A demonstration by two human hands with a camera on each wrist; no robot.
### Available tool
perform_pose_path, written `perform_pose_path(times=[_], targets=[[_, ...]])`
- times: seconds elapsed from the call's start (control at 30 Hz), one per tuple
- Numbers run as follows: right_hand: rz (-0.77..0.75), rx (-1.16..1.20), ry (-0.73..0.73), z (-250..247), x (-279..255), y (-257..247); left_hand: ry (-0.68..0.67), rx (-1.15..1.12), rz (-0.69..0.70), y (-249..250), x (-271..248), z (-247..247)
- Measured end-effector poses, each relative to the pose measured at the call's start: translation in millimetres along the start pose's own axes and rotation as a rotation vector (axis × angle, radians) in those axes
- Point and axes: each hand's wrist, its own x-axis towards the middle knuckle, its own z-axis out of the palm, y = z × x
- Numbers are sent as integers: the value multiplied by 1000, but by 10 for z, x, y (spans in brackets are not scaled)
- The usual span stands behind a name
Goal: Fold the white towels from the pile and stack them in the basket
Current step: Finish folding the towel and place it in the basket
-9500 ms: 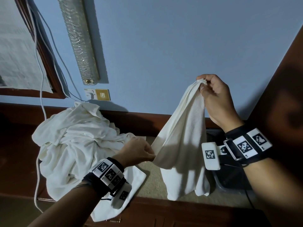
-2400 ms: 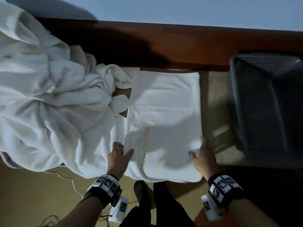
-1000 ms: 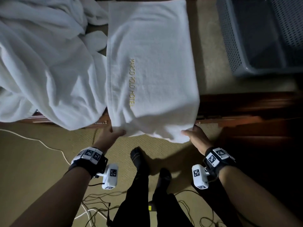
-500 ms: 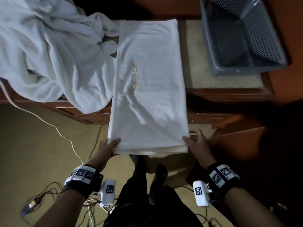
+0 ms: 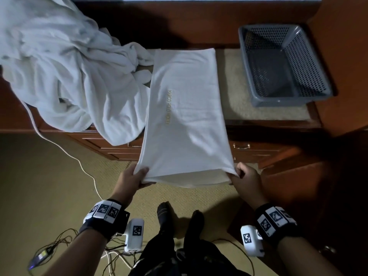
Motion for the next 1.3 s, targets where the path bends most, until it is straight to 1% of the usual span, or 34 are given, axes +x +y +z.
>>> perform_pose_path(times=[0.07,0.13,0.2,0.27,0.33,0.37,0.47,0.53,0.57,0.63,0.67,0.7,0.77,0.87,0.97,1.03,1.1,1.17,1.23,1.3], targets=[[17,14,-21,44,-30,73,-13,-21,-32,-22,13,-25],[59,28,-93,78,-64,150,-17,-29,-53,-44,27,-39],[140,53,-158,110,-99,194,-35,-50,-88,-65,37,-39],[234,120,-204,145,-104,226,-87,-88,-132,-82,52,-28],[314,191,-189,165,-75,225,-120,-89,-152,-102,83,-13],[346,231,-161,176,-47,224,-113,-63,-147,-117,109,-12],[415,380,-55,209,5,213,-26,136,-91,-198,196,-34],[438,384,23,236,24,242,3,240,-68,-249,236,-52],[457,394,42,247,31,254,1,250,-83,-266,247,-54],[510,498,16,272,40,279,-35,191,-132,-279,227,-44],[531,543,-24,278,41,290,-56,152,-149,-276,209,-39],[528,538,-66,272,35,293,-71,112,-158,-268,189,-33],[462,421,-140,255,24,313,-82,44,-167,-245,152,-23],[337,273,-163,249,4,308,-58,-16,-172,-208,130,12],[270,106,-104,302,-14,297,-55,-24,-140,-165,134,43],[256,-34,-19,317,-12,275,-68,-54,-126,-128,131,61],[248,-137,4,303,-9,274,-70,-73,-118,-97,120,56],[266,-209,-34,278,2,326,-71,-87,-113,-68,89,56],[276,-305,-107,235,-7,379,-80,-105,-108,-21,42,57],[226,-405,-167,229,-22,357,-101,-128,-119,50,-3,97]])
